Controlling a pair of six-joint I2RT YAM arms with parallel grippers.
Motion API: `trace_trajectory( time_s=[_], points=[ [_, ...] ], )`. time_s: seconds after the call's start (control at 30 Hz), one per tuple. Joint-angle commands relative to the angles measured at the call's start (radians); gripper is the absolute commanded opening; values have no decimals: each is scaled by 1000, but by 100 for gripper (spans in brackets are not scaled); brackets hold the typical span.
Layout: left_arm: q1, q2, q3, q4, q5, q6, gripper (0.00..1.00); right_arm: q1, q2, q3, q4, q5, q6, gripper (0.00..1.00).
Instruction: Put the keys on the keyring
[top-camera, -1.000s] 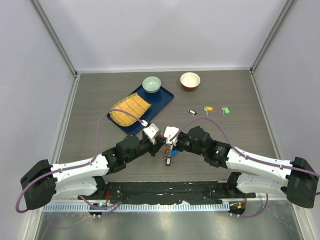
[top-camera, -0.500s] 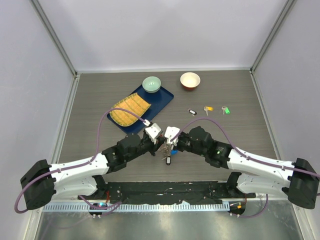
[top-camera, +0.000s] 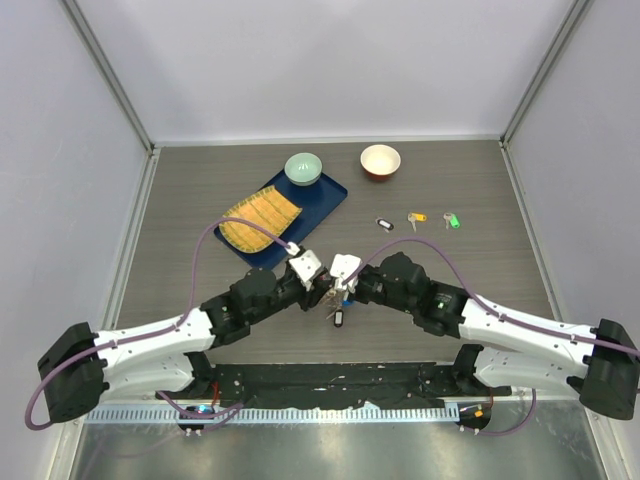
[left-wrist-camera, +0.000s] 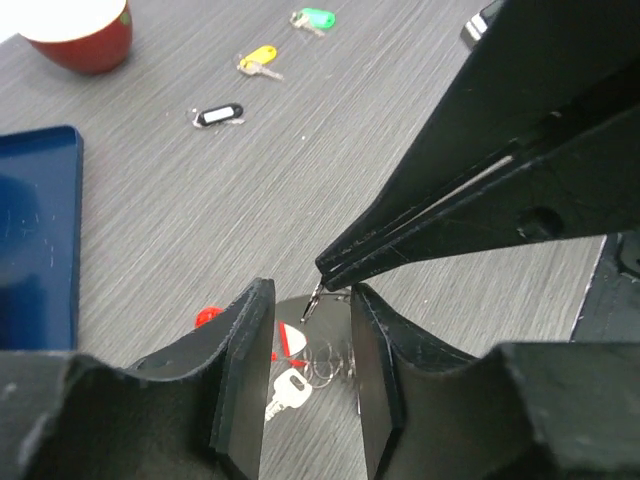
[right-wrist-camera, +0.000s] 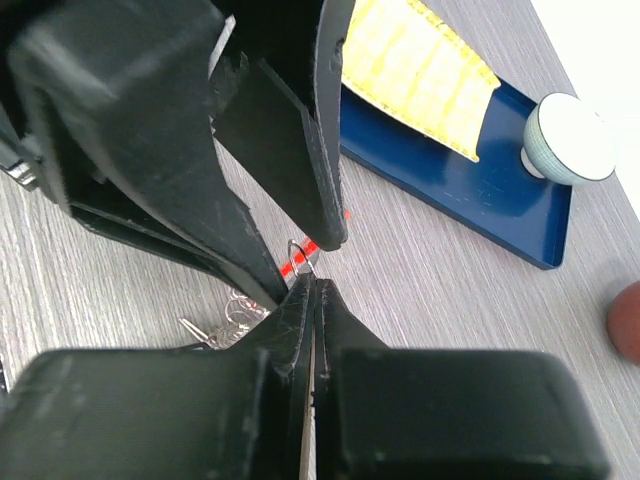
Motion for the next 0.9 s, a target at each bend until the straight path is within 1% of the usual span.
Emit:
trace_trajectory(
  time_s=[0.0,0.03,0.07,0.23,0.37,0.57,0.7,0.73,0.87],
  points=[
    [-5,-79,-74,215,27,55,42,14,-33,54,50,-16,-2,1],
    [-6,-89,-86,244,28,64,43,14,-36,55,49,-15,-6,1],
    [-5,-100,-96,249,34,75,46,14,-38,57,46,-13,-9,1],
    [-3,-148,-149,288,71,133,52,14,-47,61,36,-4,-18,1],
    [24,-165,-179,308,122,150,53,14,-58,58,40,5,-25,1],
    [55,-136,-156,306,160,158,47,14,-58,58,33,-6,-27,1],
    [60,-106,-133,315,175,160,43,14,-58,58,33,-10,-29,1],
    [60,-100,-127,315,179,160,40,14,-58,57,33,-10,-29,1],
    [61,-77,-113,300,194,160,37,14,-62,55,33,-10,-29,1]
  ],
)
